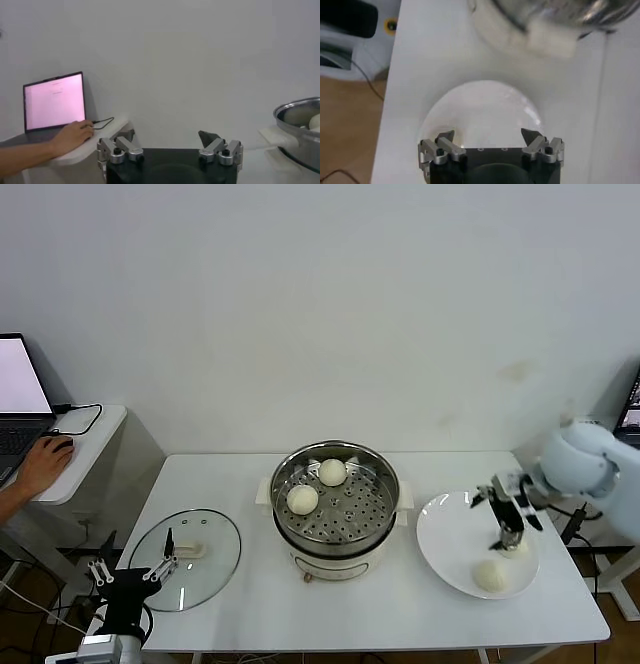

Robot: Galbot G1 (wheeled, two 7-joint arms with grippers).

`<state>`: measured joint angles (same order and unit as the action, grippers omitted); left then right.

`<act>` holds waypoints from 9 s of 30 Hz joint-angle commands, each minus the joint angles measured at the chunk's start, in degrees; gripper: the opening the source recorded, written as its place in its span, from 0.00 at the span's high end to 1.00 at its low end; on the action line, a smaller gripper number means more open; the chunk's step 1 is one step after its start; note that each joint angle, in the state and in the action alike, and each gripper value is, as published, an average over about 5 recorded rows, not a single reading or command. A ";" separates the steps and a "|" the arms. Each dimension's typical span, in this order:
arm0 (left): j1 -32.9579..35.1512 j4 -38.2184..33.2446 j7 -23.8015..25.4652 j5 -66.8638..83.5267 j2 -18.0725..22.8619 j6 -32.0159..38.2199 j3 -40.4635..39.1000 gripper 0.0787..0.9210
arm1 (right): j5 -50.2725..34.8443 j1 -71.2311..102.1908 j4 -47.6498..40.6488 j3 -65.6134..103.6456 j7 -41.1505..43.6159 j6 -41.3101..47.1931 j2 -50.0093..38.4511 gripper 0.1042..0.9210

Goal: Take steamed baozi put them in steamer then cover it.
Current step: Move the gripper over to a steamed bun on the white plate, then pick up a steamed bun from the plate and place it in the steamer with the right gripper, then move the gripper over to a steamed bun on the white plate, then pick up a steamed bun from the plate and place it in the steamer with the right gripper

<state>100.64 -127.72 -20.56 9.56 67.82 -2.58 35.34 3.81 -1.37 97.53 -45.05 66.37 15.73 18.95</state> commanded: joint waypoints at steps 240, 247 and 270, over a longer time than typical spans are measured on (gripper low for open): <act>-0.88 0.30 -0.18 0.42 -0.27 0.21 0.93 0.12 | -31.80 -37.85 0.18 -20.93 -15.01 19.57 22.11 0.37; -0.83 -0.10 -0.19 0.32 0.64 0.25 0.83 0.12 | -33.66 -32.51 -2.19 -22.88 -19.96 24.00 29.38 0.37; -1.24 0.95 -0.22 0.38 1.12 0.29 0.80 0.12 | -24.17 -15.63 -14.56 -17.64 -22.41 25.86 34.09 0.37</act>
<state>99.44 -126.95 -20.78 9.96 68.96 -2.29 36.17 -21.35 -21.12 85.70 -63.55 45.11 40.10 51.02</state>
